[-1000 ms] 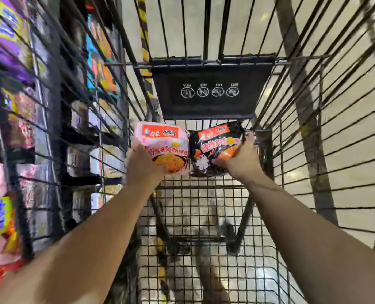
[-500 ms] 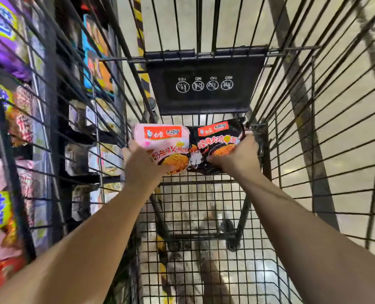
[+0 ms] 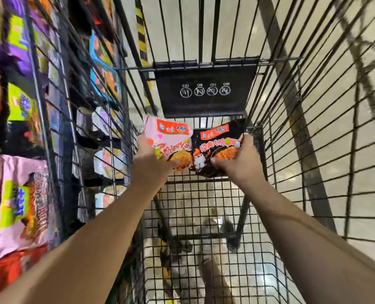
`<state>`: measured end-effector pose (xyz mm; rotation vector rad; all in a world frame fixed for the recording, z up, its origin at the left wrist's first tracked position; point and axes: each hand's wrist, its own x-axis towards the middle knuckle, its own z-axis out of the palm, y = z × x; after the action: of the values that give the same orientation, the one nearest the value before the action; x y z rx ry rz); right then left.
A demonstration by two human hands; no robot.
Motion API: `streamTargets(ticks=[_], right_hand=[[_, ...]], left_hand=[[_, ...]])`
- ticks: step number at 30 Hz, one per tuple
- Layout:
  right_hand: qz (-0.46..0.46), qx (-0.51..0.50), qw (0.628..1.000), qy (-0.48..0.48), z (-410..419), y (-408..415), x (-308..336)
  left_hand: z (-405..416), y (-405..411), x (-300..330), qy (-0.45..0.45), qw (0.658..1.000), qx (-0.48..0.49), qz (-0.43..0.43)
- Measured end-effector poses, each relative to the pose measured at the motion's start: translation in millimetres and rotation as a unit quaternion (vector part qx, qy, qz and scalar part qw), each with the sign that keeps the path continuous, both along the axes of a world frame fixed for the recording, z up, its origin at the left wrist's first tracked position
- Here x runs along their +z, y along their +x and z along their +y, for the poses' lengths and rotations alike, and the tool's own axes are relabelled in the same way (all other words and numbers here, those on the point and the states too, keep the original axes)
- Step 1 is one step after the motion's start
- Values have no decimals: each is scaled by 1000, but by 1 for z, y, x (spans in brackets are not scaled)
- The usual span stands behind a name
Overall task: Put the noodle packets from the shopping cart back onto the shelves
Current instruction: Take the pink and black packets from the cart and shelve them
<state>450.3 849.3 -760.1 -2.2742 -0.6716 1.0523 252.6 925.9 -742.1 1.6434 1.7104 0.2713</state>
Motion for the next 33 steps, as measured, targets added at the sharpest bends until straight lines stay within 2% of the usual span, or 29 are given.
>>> streamTargets(ticks=[3,8,17,24,33], right_hand=[[-6,-4,1000,26,-7,4,29],[-36,7,997,75,-19,7,95],[-46,-9,983,177,-63,12,255],[-142,5,963,231,-97,7,375],[-141,4,942,304,-152,6,505]], left_hand=[[-5,-3,32,-38,998,11,-50],[-9,-7,84,-1,988,17,-155],[-33,-20,222,53,966,0,-252],[-65,-44,334,72,958,-27,-277],[-125,-64,467,110,947,-17,-301]])
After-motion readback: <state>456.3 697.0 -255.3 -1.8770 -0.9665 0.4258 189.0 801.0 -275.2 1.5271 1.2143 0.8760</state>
